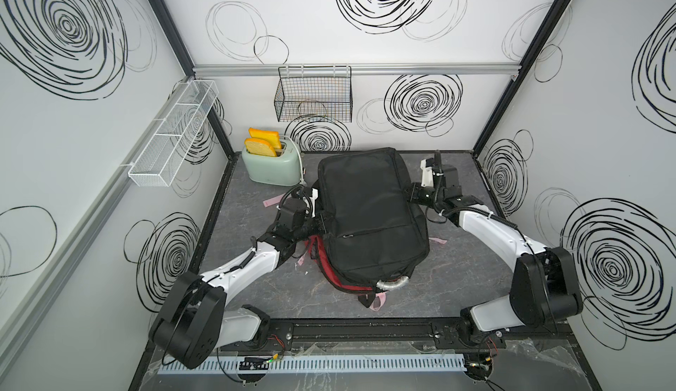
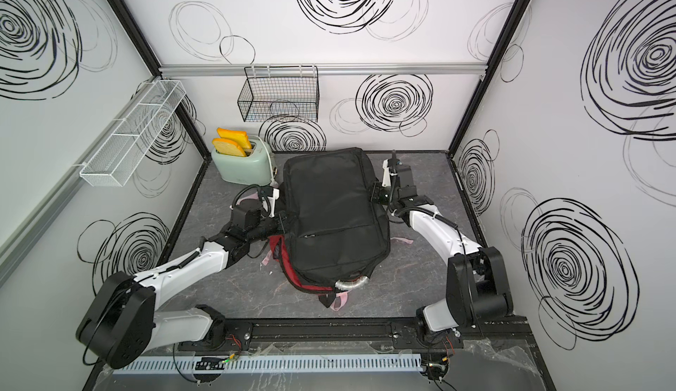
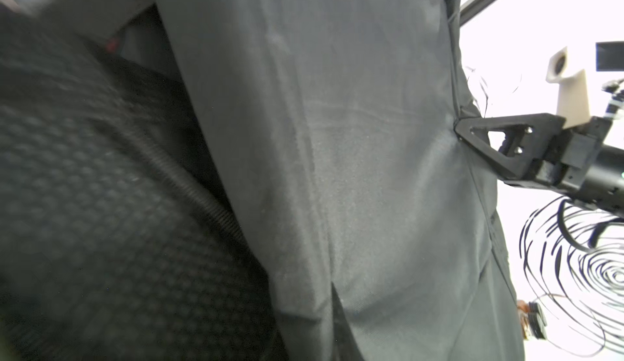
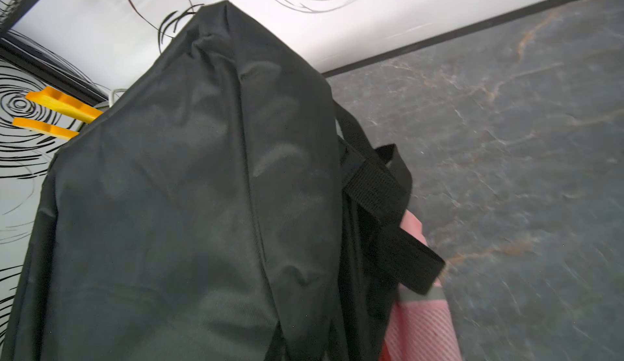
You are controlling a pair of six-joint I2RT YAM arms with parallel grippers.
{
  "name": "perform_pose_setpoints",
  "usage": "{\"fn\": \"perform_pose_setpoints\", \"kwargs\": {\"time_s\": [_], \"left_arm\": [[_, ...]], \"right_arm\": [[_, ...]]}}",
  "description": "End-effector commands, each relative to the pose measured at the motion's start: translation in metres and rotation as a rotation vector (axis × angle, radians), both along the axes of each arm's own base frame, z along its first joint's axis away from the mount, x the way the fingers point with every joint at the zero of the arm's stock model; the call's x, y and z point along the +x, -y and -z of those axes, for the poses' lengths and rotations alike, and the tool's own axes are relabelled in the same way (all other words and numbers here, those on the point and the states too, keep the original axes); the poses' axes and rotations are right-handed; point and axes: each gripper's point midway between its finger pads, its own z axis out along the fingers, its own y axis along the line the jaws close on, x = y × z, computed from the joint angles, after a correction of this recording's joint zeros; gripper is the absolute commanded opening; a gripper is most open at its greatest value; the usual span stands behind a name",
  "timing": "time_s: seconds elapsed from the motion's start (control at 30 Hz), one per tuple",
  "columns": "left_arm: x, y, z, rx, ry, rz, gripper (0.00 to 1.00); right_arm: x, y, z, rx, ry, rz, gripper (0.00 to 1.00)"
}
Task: Zip up the backpack
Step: Adjust the backpack on the backpack.
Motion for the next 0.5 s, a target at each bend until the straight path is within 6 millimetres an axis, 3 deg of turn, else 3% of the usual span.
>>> {"fn": "perform_pose_setpoints", "kwargs": {"time_s": [0.0,0.07,0.13,0.2,0.37,0.47], "left_arm": [[0.002,0.004,-0.022,-0.068,0.092,0.024,0.0],[0.002,0.004,-0.02,-0.079,0.092,0.023,0.0],[0.004,0.003,-0.017,-0.087,0.09,0.017,0.0],[0.004,0.003,-0.014,-0.092,0.088,0.015,0.0],[0.006,-0.001,-0.009,-0.086,0.087,-0.012,0.0],[0.006,-0.003,-0.01,-0.082,0.088,-0.024,0.0]], "right_arm": [[0.022,-0.008,-0.013,0.003,0.042,0.013,0.02],[0.029,-0.005,-0.002,-0.026,0.013,0.038,0.21],[0.032,0.003,0.006,-0.066,-0.009,0.076,0.52],[0.034,0.014,0.006,-0.107,-0.017,0.123,0.66],[0.023,0.039,-0.027,-0.188,0.041,0.219,0.8],[0.001,0.021,-0.048,-0.129,0.091,0.143,0.79]]}}
